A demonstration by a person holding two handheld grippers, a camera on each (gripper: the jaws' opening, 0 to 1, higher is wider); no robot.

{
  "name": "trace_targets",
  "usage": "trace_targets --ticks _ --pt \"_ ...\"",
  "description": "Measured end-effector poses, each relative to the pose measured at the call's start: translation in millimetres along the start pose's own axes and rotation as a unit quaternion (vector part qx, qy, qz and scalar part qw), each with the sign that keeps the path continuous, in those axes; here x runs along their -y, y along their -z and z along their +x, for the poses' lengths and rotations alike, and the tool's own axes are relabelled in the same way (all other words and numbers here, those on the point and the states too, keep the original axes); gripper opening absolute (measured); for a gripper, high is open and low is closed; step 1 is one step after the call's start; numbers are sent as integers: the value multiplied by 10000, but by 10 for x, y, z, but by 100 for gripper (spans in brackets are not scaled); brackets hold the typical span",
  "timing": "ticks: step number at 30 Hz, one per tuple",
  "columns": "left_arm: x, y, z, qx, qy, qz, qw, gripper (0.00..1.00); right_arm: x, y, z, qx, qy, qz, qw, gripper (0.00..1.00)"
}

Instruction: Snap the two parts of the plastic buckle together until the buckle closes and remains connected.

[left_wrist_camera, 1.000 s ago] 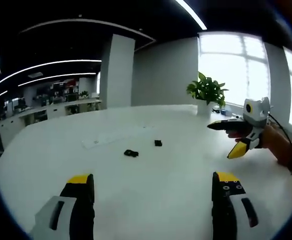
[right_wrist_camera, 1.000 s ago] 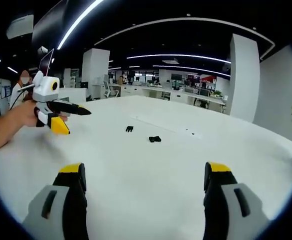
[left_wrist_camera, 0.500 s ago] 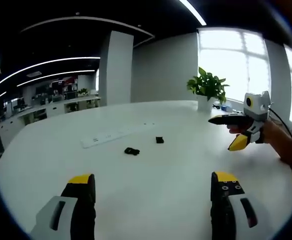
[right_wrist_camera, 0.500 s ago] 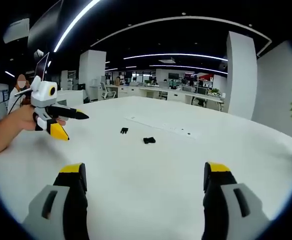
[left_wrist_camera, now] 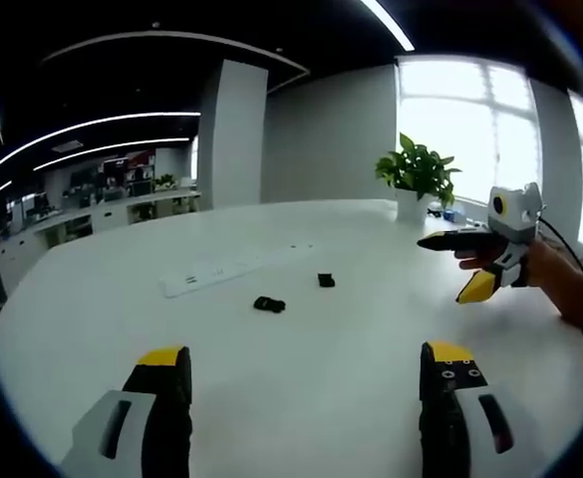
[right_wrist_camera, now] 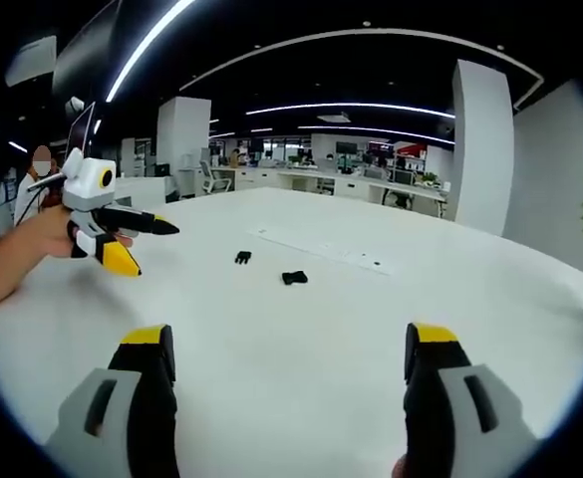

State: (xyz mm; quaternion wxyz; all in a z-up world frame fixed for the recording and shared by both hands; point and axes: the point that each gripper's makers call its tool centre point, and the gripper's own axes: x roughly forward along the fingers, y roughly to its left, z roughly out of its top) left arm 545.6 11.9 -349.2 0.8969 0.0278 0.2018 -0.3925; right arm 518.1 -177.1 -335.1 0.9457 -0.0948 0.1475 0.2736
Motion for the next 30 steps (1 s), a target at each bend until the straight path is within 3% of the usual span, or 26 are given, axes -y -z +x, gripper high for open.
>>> trace_targets --ticks 30 --pt "-112 -93 121 46 -21 -5 10000 93 87 -3 113 -98 -14 -18 9999 92"
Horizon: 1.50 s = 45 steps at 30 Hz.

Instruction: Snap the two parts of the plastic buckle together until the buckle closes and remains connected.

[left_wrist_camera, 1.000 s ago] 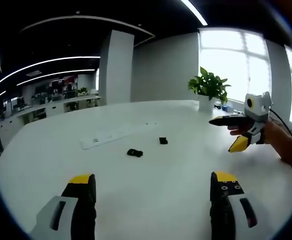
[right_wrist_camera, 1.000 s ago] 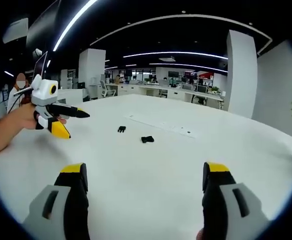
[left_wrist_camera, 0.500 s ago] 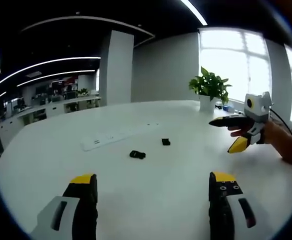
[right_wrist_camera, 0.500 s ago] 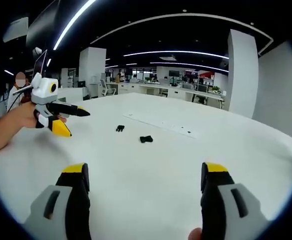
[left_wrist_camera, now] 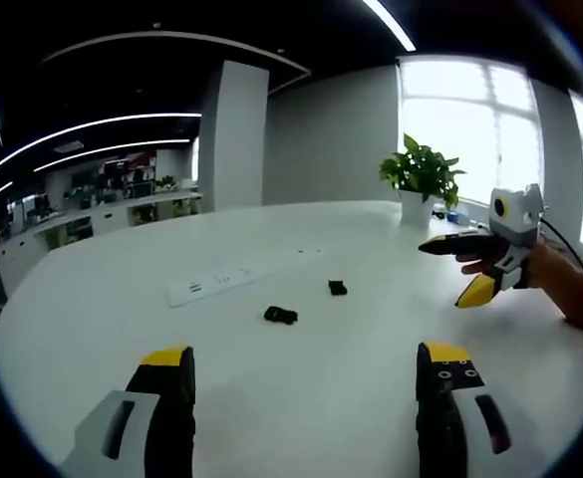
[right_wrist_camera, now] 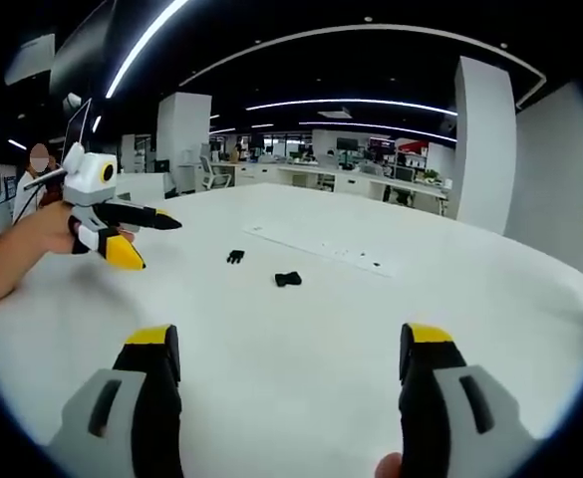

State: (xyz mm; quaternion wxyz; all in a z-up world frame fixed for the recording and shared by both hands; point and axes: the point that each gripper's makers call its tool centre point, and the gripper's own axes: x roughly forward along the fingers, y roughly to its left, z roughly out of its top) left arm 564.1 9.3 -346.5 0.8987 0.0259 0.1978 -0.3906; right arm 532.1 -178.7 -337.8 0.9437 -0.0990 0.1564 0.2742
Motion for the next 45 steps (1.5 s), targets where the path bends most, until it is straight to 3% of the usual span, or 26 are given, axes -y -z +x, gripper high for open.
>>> trace_targets --ticks 17,35,45 --pt "-69 -4 95 -42 52 2 10000 93 93 -9 115 -62 16 -10 10000 92" --pt "-95 -125 230 8 129 8 9999 93 156 -81 234 -90 -42 -32 9999 92" --pt "-200 -181 245 32 84 -24 10000 93 206 -85 305 -117 -55 -39 9999 92"
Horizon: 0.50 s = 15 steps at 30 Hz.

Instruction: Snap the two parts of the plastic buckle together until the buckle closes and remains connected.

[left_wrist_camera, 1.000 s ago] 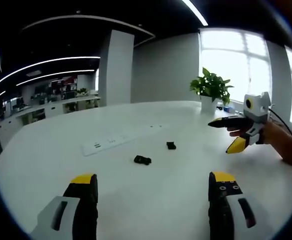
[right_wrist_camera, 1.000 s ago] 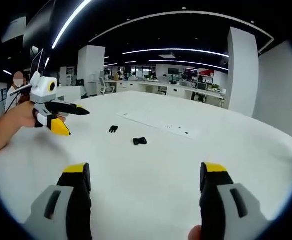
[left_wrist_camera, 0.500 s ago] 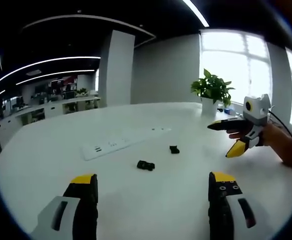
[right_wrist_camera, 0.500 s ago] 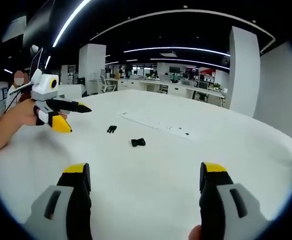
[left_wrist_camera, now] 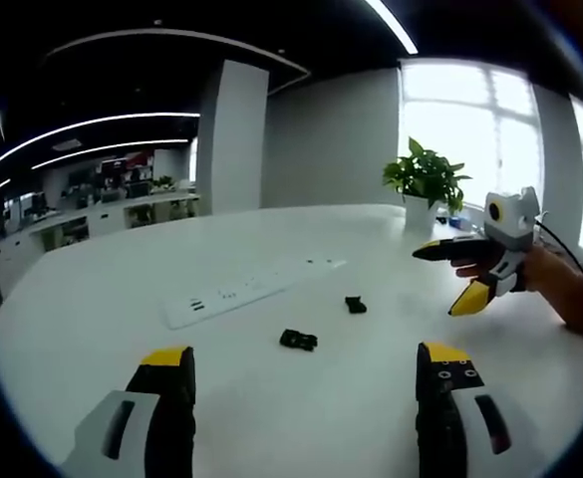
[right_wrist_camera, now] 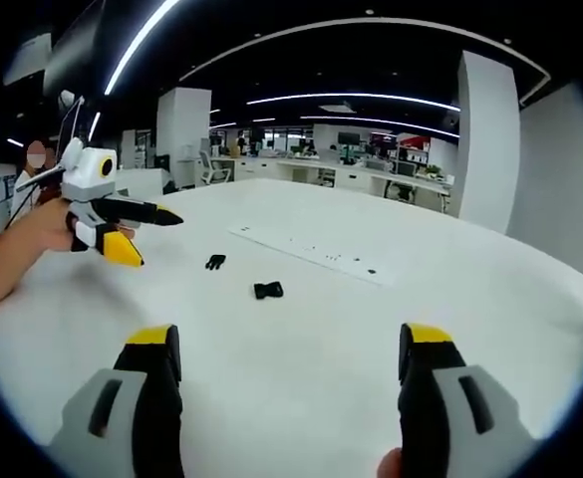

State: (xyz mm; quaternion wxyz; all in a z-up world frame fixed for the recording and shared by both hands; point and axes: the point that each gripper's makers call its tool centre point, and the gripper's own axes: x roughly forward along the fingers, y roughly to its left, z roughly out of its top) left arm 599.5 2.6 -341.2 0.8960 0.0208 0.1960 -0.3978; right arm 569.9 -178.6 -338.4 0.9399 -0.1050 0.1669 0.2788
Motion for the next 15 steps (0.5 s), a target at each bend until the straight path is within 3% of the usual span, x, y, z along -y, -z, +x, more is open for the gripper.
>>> trace_targets --ticks 15 --pt "-138 -52 26 61 -84 -43 9999 92 -26 17 146 -88 -97 -80 9999 92"
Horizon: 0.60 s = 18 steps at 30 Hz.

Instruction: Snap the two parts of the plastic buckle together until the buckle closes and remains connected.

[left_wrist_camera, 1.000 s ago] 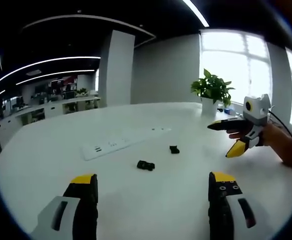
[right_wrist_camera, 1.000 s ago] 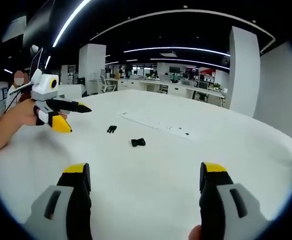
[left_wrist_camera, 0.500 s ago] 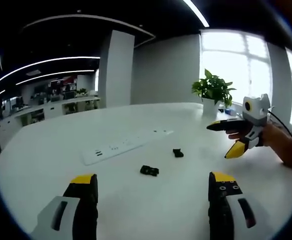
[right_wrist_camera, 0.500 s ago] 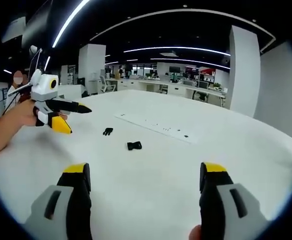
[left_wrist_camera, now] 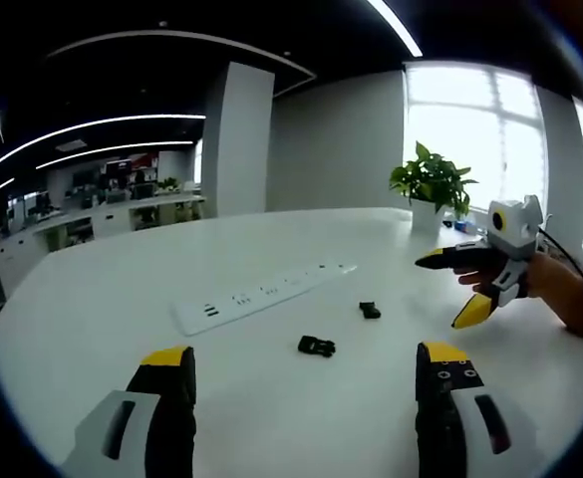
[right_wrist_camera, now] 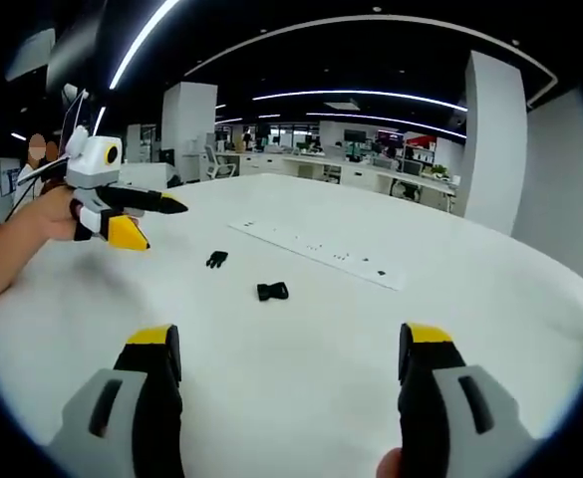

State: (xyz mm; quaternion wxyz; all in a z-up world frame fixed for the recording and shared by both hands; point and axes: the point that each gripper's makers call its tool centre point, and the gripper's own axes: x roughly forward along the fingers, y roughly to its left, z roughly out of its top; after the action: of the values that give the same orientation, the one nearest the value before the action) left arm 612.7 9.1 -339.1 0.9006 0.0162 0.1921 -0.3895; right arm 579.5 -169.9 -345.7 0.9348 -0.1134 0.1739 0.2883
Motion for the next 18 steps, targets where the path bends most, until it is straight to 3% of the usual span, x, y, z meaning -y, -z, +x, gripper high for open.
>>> trace_targets --ticks 10,18 --pt "-74 -74 76 67 -111 3 9999 98 46 -4 43 6 -27 -27 10000 91" --pt "-146 -103 181 0 -62 159 9999 99 139 -162 104 157 -21 -22 9999 90"
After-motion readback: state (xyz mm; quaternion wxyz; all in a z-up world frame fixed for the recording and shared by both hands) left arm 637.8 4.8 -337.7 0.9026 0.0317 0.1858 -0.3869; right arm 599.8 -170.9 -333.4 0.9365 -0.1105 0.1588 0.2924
